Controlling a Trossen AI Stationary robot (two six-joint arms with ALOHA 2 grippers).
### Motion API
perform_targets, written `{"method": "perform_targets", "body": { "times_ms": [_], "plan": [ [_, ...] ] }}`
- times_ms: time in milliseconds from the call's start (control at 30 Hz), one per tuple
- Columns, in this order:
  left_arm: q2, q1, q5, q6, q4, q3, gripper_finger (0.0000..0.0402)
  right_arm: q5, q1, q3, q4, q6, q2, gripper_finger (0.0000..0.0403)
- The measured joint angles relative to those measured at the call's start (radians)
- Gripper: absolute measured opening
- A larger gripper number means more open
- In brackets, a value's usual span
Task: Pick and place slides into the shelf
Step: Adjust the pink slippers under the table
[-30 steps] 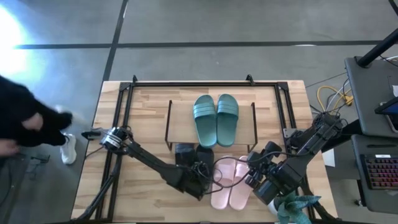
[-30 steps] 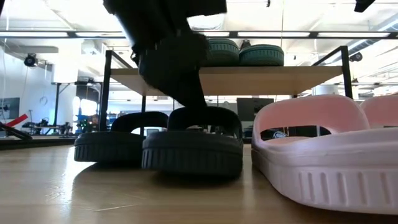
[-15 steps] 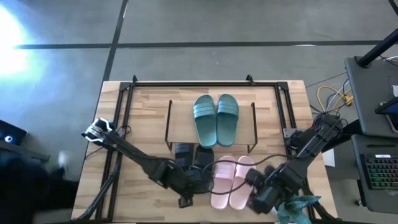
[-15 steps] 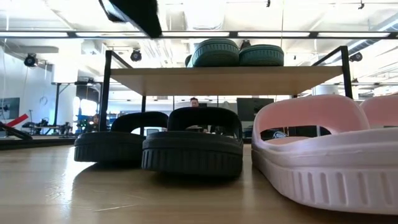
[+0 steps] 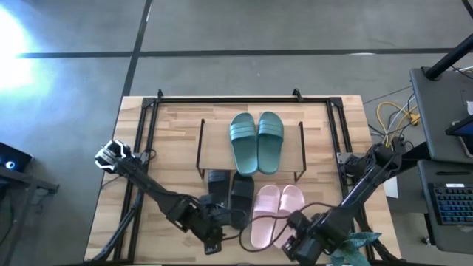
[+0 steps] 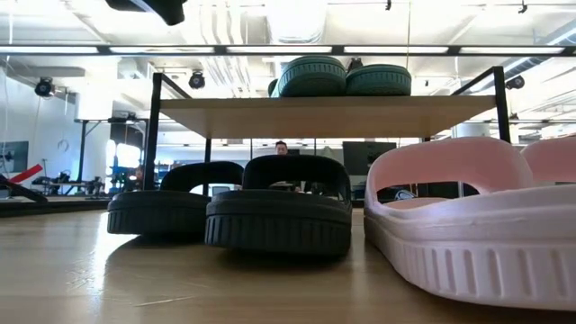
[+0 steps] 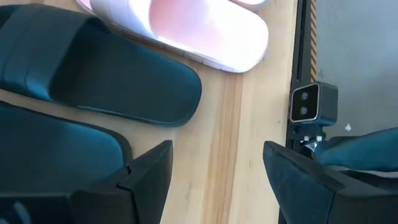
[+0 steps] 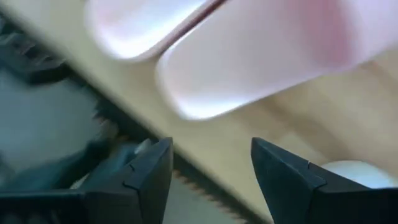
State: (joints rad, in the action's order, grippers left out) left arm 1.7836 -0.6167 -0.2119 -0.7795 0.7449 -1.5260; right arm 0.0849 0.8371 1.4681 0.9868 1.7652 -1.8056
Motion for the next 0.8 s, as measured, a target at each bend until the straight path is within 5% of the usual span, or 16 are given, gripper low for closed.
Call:
{"method": "perform_targets", "body": {
  "times_ms": [100, 300, 800],
  "plan": [
    [0.0, -0.011, -0.01, -0.001, -0.003, 0.001, 0.0235, 0.021, -0.003, -0.002, 0.101, 0.019, -0.006, 0.0199],
    [0.0, -0.042, -0.054, -0.026, -0.002, 0.001, 0.0235, -0.11, -0.031, -0.061, 0.184, -0.022, -0.01, 0.0173],
    [0.0, -0.069, -0.093, -0.026, -0.002, 0.001, 0.0235, -0.189, -0.135, -0.276, 0.077, -0.411, -0.009, 0.0066]
  ]
}}
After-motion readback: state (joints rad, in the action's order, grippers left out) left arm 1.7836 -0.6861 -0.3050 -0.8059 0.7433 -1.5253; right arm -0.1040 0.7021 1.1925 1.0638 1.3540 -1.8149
